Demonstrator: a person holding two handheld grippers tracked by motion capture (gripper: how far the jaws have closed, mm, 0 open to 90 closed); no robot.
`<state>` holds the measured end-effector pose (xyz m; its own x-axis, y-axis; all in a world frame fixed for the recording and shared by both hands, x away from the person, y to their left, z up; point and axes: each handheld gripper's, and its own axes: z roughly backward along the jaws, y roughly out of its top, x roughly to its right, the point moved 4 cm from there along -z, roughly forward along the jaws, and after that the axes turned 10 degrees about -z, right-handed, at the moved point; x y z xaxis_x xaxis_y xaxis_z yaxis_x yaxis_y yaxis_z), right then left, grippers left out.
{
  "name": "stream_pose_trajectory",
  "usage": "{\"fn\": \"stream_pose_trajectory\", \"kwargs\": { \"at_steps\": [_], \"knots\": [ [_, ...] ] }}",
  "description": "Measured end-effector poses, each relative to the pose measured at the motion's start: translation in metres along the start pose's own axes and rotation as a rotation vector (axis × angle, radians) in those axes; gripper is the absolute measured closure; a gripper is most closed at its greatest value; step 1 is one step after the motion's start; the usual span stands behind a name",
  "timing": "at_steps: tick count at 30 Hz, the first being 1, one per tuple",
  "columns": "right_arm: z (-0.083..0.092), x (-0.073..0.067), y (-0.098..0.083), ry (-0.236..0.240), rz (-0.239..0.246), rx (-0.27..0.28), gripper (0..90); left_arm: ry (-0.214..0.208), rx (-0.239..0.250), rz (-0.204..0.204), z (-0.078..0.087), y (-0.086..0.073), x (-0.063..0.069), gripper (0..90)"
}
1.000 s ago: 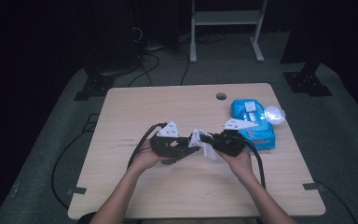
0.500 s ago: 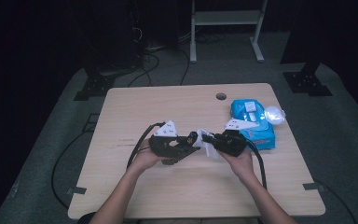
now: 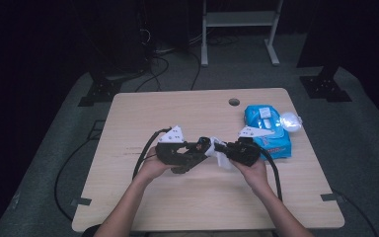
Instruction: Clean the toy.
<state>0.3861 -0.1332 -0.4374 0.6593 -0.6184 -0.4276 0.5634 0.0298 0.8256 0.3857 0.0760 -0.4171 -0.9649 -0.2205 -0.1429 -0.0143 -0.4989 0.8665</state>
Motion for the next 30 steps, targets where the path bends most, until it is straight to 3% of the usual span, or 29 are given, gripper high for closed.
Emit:
{"fn": "stream_pose_trajectory", "kwargs": {
  "at_steps": [4,8,10,16,21,25,30],
  "knots": [
    [-0.005,0.001,-0.006,0.000,-0.017,-0.023,81.8,0.004,-0.005,0.001,0.000,-0.002,-0.001,57.2],
    [0.000,-0.001,0.002,0.017,-0.025,0.005,81.8,-0.007,-0.028,-0.008,-0.005,-0.005,0.000,57.2],
    [0.002,-0.001,0.004,0.010,-0.014,0.017,81.8,-0.011,-0.011,0.000,-0.004,-0.003,0.000,57.2],
    [-0.006,0.005,-0.008,-0.002,-0.030,-0.030,81.8,-0.021,0.034,0.016,0.002,0.000,0.000,57.2],
    [-0.002,-0.001,-0.002,-0.004,-0.015,-0.004,81.9,-0.021,0.019,0.003,-0.001,-0.001,0.001,57.6],
    [0.006,-0.006,0.009,0.005,0.006,0.027,81.8,-0.022,-0.027,-0.013,-0.009,-0.006,0.002,57.7],
    [0.005,-0.005,0.006,-0.012,0.013,0.014,81.8,-0.019,-0.053,-0.020,-0.013,-0.008,0.004,57.9]
  ]
}}
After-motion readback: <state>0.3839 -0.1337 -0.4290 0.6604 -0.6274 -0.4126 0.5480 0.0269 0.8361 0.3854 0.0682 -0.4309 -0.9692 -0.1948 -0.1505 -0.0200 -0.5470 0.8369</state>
